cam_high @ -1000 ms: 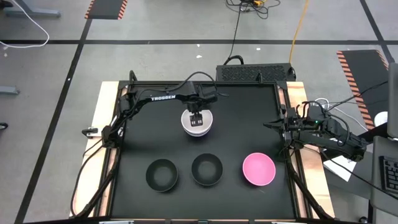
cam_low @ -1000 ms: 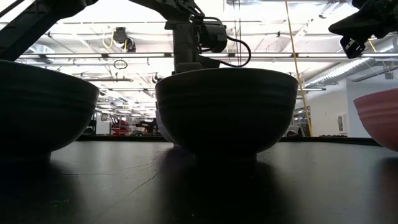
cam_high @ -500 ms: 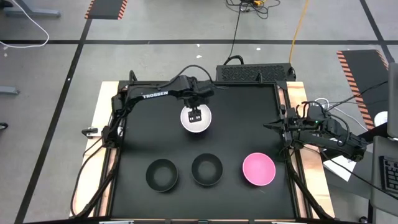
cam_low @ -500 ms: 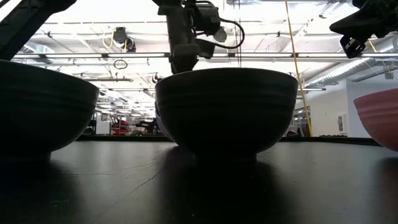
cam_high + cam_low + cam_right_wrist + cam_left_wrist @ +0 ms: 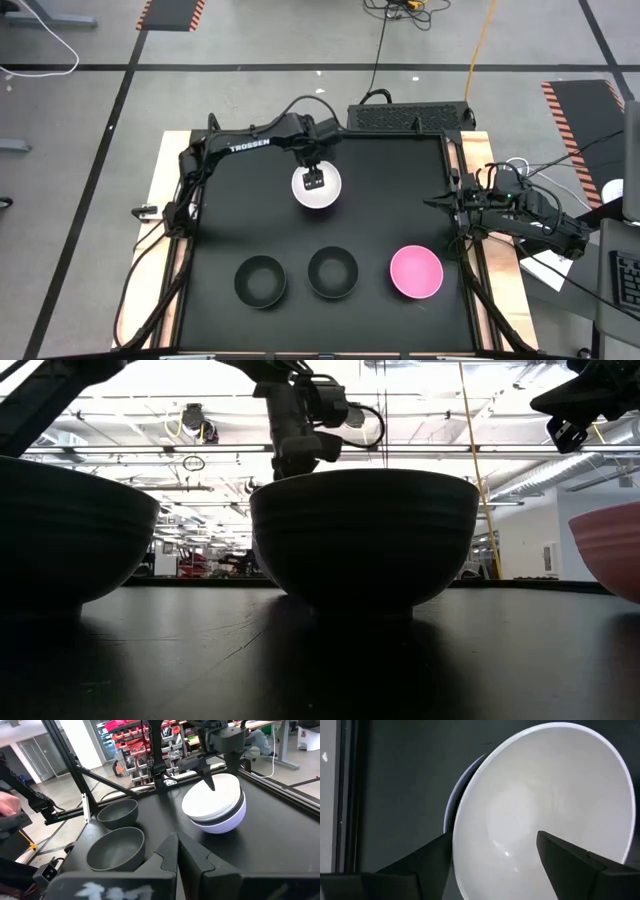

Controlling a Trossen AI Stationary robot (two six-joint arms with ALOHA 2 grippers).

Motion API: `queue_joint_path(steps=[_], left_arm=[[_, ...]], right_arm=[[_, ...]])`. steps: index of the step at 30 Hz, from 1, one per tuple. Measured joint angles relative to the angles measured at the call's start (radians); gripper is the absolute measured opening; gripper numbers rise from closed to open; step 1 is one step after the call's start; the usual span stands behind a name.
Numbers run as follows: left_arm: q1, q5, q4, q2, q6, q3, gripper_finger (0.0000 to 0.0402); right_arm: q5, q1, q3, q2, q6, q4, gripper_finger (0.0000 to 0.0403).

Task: Nest bowls inside each other
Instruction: Stack the white bowl on top of the black bowl

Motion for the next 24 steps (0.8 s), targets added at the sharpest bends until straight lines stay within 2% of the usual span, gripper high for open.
queue_joint_path(steps=[5,10,18,24], left_arm=[[0.016,0.025,0.002,0.009,0.005,0.0,0.0282],[0.025,0.051,0.02,0.02,0.012,0.0,0.025],[0.03,0.065,0.048,0.053,0.013,-0.015,0.0157],[0.029,0.085,0.1,0.056,0.012,-0.097,0.0095]], right_arm=[[0.0,0.0,0.0,0.0,0.0,0.0,0.0],[0.0,0.0,0.0,0.0,0.0,0.0,0.0],[0.0,0.0,0.0,0.0,0.0,0.0,0.0],[0.0,0.0,0.0,0.0,0.0,0.001,0.0]])
